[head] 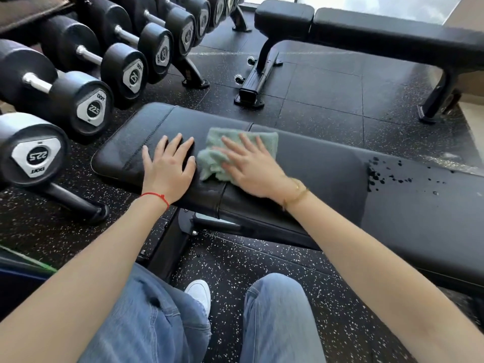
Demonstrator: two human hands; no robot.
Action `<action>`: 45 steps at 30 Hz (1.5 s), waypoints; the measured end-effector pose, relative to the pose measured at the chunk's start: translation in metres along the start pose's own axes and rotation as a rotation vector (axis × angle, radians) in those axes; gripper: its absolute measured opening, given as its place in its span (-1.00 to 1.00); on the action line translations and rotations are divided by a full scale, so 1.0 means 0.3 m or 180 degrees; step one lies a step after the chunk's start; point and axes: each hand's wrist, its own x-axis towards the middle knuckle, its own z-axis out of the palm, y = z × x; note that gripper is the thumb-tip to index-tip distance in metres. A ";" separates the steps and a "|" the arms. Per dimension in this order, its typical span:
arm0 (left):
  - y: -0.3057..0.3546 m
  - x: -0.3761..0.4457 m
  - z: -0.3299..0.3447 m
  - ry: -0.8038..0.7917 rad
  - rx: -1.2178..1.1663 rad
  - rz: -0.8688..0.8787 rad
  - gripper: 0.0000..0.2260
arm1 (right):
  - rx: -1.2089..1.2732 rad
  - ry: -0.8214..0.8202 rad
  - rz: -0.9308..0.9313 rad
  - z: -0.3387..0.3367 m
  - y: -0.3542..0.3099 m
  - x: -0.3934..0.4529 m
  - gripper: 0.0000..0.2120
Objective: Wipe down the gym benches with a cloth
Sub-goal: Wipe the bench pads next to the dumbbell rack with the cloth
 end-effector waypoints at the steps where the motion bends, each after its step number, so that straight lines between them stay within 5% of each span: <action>1: 0.000 0.001 0.001 -0.0007 0.0003 -0.0001 -0.57 | 0.0012 0.0044 -0.0258 0.009 -0.025 -0.068 -0.53; 5: -0.002 0.000 0.003 -0.0001 0.0000 -0.0015 -0.57 | 0.0130 -0.0014 -0.0687 0.020 -0.002 -0.251 -0.53; 12: 0.007 -0.007 -0.005 0.0021 -0.0093 -0.0073 -0.58 | -0.0151 -0.0036 0.0999 -0.047 0.206 0.044 -0.52; 20: 0.134 -0.030 -0.029 0.0185 -0.0652 0.0052 -0.61 | -0.0033 0.0079 -0.0105 -0.001 0.026 -0.374 -0.53; 24: 0.230 -0.074 -0.004 0.0077 -0.0570 0.0407 -0.59 | 0.0000 0.0177 0.0563 -0.032 0.184 -0.512 -0.51; 30: 0.260 -0.090 0.019 0.0107 -0.0437 0.0442 -0.59 | -0.0118 -0.0086 0.1531 -0.105 0.346 -0.225 -0.51; 37: 0.258 -0.096 0.024 0.0140 -0.0379 0.0482 -0.58 | 0.0040 0.0101 0.0424 -0.039 0.131 -0.530 -0.53; 41: 0.260 -0.097 0.024 0.0194 -0.0396 0.0480 -0.59 | 0.0041 0.0148 0.1025 -0.071 0.301 -0.588 -0.53; 45: 0.269 -0.097 0.025 0.0223 -0.0386 0.0418 -0.60 | -0.0061 0.0082 0.1770 -0.121 0.437 -0.353 -0.54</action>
